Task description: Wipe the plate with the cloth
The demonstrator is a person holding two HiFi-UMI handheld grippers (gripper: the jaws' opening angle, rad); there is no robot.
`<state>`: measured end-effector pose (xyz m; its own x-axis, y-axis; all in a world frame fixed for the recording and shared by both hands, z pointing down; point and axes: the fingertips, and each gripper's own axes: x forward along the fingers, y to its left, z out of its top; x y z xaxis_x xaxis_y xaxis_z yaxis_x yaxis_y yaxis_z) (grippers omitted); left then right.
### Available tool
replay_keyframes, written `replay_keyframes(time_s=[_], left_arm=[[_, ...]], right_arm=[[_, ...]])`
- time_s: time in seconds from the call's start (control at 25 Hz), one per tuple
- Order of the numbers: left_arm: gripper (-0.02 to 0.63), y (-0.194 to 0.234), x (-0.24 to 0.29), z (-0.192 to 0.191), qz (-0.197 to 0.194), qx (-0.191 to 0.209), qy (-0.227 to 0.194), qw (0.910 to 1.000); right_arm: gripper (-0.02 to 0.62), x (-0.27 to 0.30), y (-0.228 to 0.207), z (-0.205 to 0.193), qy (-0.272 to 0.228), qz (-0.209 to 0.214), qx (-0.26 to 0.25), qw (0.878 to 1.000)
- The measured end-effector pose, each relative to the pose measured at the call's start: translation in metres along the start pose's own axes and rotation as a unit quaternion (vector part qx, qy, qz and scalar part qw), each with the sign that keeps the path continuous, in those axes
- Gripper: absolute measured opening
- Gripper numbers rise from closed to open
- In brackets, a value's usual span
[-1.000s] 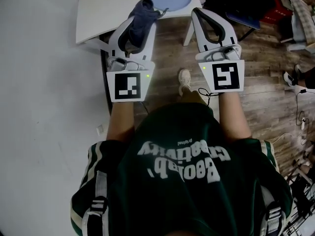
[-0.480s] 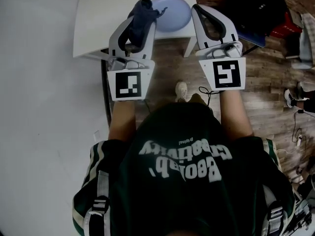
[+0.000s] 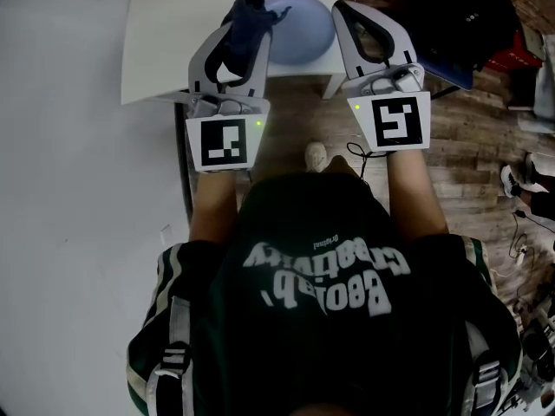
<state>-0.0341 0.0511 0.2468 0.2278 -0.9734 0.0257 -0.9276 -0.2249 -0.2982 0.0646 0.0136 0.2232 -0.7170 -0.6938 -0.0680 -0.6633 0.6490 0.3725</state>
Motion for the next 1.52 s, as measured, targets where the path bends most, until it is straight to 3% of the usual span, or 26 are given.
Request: replay_keyframes(time_s=[0.4,0.68,0.96,1.12,1.52], left_arm=[[0.135,0.015,0.02,-0.024,-0.021,-0.019,0.011,0.9995],[0.135,0.043,0.052,-0.035,-0.069,-0.026,-0.006,0.9973],[0.135,0.09,0.075,-0.027,-0.12,-0.027,-0.019,0.9923],[0.135,0.097,0.116,-0.03,-0.151,-0.026,-0.021,0.988],[0.135,0.106,0.121,-0.028,-0.196,-0.021,-0.042,0.9795]], right_arm=[[-0.006,0.03,0.015,-0.018,0.018,0.032,0.008,0.999],[-0.006,0.076,0.026,-0.026,0.031,0.048,0.006,0.998],[-0.006,0.122,0.022,-0.008,0.052,0.003,-0.001,0.999],[-0.006,0.144,-0.008,-0.024,0.072,-0.029,0.0,0.997],[-0.006,0.143,-0.008,-0.019,0.092,-0.085,-0.007,0.992]])
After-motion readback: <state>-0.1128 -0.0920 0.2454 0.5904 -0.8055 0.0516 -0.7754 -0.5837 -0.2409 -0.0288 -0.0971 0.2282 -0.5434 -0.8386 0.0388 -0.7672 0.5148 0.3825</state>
